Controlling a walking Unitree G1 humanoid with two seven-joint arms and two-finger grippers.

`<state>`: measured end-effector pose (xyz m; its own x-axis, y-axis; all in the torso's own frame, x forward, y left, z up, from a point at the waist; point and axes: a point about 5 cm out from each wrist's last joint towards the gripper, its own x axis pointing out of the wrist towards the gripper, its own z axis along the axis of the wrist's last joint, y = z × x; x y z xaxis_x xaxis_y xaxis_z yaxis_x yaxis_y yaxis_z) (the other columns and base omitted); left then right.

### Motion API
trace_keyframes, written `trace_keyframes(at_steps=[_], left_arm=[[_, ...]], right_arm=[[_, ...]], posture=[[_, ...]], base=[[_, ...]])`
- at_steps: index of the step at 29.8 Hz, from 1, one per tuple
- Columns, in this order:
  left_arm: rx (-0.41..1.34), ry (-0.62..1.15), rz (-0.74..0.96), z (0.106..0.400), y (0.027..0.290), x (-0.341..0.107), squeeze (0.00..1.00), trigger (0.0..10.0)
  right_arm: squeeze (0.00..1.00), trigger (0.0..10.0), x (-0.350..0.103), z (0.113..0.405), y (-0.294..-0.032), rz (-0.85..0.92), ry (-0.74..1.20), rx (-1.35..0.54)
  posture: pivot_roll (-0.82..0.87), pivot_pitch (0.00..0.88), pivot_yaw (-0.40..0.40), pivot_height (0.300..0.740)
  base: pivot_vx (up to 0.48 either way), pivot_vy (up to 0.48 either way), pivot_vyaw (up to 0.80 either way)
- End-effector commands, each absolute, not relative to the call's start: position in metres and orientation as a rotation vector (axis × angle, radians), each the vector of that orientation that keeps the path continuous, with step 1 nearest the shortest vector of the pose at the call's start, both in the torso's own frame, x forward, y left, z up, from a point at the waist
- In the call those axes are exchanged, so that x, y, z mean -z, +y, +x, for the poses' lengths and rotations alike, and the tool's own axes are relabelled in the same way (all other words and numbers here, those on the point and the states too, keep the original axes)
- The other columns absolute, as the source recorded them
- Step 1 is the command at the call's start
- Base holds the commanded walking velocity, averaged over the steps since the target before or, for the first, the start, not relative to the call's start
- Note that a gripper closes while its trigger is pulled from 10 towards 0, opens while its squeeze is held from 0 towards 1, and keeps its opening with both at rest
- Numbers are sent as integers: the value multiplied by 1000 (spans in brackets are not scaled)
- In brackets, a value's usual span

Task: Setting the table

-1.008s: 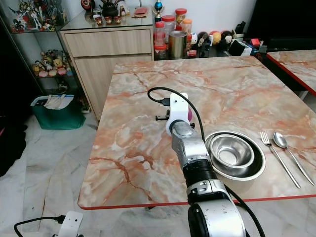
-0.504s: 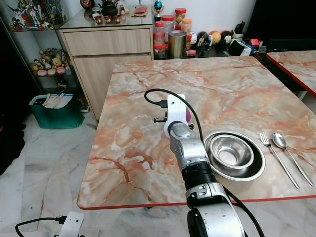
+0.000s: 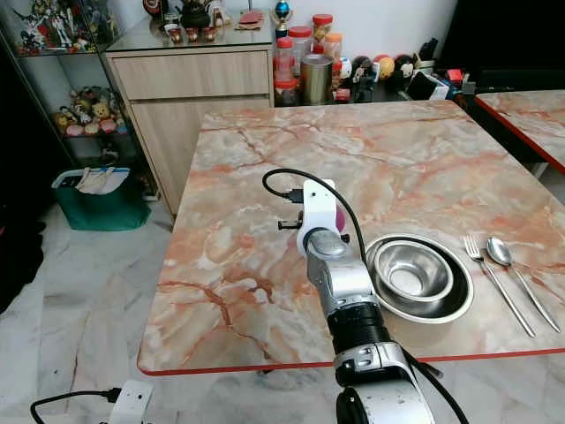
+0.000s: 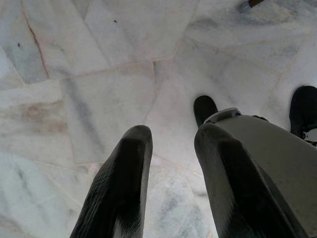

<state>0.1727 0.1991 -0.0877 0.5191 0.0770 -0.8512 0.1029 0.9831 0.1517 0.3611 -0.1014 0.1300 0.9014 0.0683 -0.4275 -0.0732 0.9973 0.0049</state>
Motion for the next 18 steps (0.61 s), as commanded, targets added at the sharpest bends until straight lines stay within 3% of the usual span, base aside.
trace_keyframes(at_steps=[1, 18], left_arm=[[14, 1036, 190, 171, 200, 89, 0, 10000], [13, 1039, 187, 170, 200, 89, 0, 10000]], right_arm=[[0, 10000, -137, 361, -98, -10, 418, -84], [0, 10000, -132, 357, -94, -4, 434, -99]], posture=[[-30, 10, 12, 736], [-30, 15, 10, 736]], base=[[0, 0, 0], [0, 0, 0]])
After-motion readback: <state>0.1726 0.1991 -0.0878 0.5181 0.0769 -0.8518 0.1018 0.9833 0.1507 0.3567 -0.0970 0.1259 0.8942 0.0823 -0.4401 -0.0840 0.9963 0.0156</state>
